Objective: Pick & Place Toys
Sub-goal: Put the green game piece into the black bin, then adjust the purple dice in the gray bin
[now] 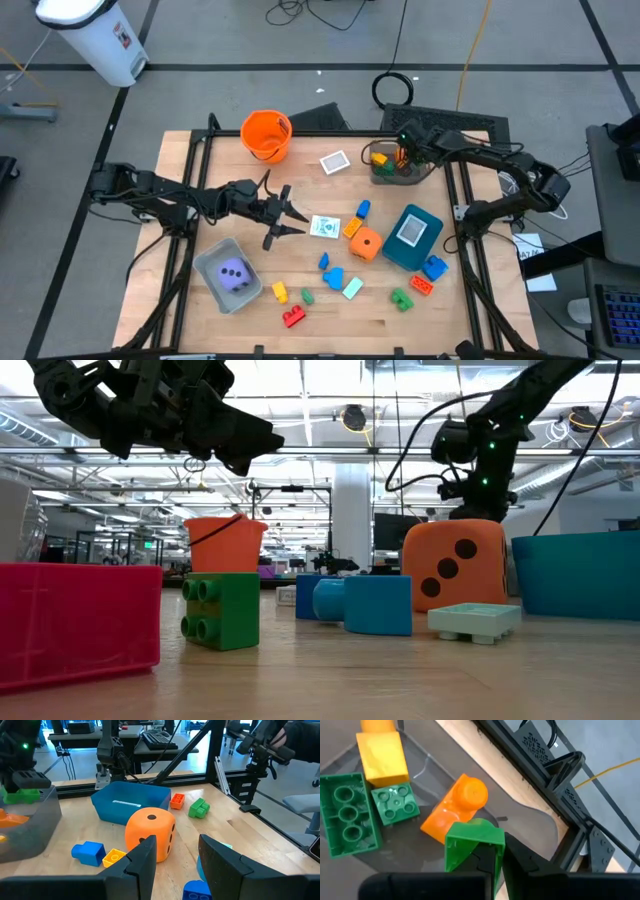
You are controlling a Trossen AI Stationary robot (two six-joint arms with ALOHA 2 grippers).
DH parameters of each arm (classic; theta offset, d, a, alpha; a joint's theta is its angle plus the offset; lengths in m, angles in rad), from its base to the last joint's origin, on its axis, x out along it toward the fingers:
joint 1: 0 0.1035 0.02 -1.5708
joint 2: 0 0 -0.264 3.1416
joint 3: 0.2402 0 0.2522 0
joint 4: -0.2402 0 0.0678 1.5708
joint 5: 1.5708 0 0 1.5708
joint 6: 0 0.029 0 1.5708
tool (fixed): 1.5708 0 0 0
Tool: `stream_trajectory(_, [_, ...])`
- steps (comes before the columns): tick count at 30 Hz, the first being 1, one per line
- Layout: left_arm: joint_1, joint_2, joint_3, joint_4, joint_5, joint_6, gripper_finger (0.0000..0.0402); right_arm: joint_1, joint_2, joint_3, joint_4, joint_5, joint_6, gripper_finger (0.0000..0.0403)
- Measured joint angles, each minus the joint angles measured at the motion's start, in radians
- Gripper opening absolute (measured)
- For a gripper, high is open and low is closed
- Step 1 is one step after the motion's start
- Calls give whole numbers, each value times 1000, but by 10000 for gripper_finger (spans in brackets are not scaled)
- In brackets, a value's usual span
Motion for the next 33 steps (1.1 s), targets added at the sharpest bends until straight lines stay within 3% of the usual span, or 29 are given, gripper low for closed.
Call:
stream_trajectory(12, [0,0,0,2,0,0,152,-45,0,-12,30,0,7,16])
stream_trajectory(33, [0,0,0,1,-1,3,152,-64,-18,-12,93,-2,-23,86])
